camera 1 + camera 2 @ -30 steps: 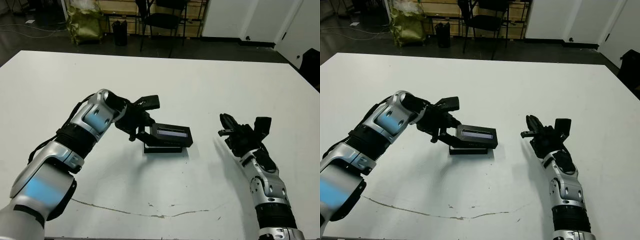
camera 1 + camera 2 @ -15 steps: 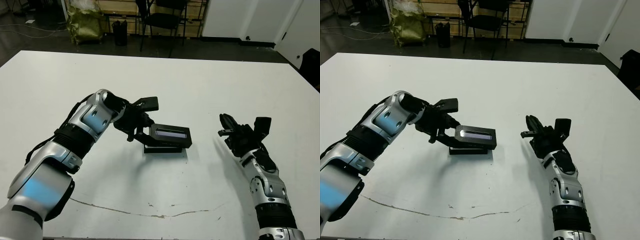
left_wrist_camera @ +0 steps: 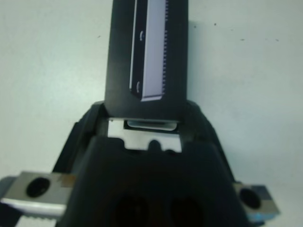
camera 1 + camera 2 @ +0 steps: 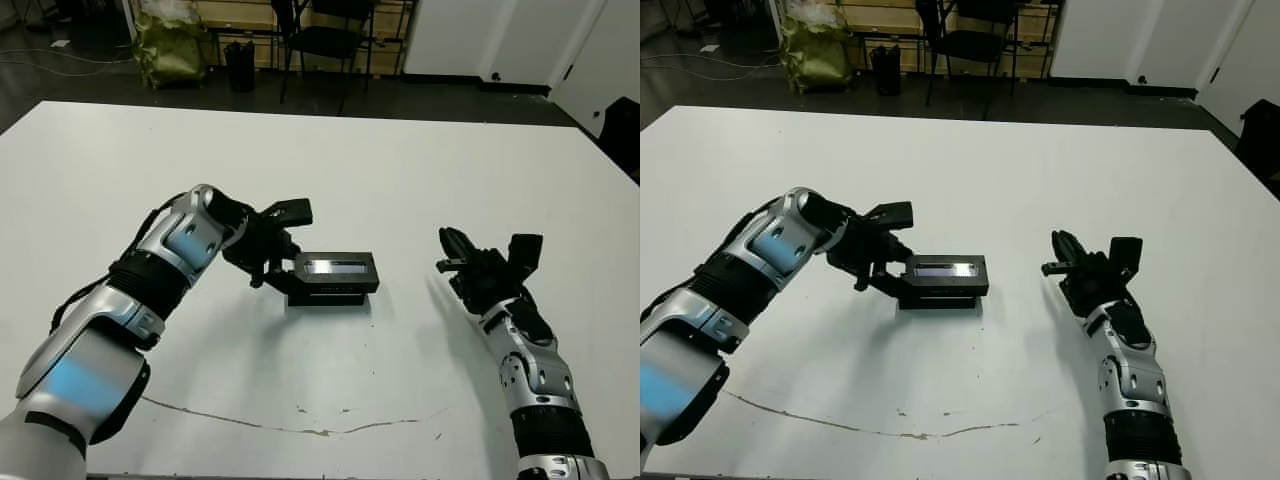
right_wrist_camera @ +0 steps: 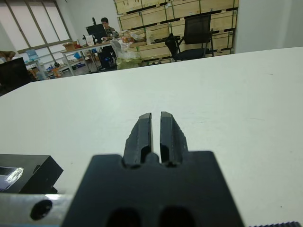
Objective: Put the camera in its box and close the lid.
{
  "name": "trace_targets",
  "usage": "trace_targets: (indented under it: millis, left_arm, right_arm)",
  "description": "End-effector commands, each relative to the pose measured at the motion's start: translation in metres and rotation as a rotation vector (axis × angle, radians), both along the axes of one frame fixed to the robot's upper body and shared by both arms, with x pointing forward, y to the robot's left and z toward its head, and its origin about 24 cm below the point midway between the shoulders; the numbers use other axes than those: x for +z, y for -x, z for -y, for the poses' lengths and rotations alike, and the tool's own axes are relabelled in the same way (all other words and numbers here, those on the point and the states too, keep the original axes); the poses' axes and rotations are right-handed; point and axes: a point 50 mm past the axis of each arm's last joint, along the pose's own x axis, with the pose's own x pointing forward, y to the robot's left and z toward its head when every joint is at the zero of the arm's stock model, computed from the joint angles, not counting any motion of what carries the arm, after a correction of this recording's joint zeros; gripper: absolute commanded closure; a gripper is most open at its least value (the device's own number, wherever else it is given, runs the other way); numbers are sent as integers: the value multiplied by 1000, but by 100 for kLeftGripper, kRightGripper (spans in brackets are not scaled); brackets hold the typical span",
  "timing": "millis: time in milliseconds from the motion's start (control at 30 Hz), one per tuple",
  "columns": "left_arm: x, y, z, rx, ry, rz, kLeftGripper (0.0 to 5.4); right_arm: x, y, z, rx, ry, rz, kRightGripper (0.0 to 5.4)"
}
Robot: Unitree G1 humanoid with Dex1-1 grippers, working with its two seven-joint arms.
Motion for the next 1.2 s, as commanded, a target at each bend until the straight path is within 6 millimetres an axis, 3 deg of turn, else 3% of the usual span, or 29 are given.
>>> trace_targets:
  millis: [33, 467, 833, 1200]
  left_arm:
    - [-9, 2, -7, 14, -52, -8, 299]
    - [-3, 2, -5, -14, -28, -21, 299]
    - [13, 2, -1, -81, -53, 32, 299]
    - [10, 3, -2, -49, -70, -23, 299]
  right_arm:
    - [-5, 2, 4, -8, 9, -37, 540]
    - [-2, 1, 4, -6, 34, -33, 540]
    - [-1, 1, 3, -8, 42, -34, 540]
    - [-2, 1, 3, -5, 34, -37, 540]
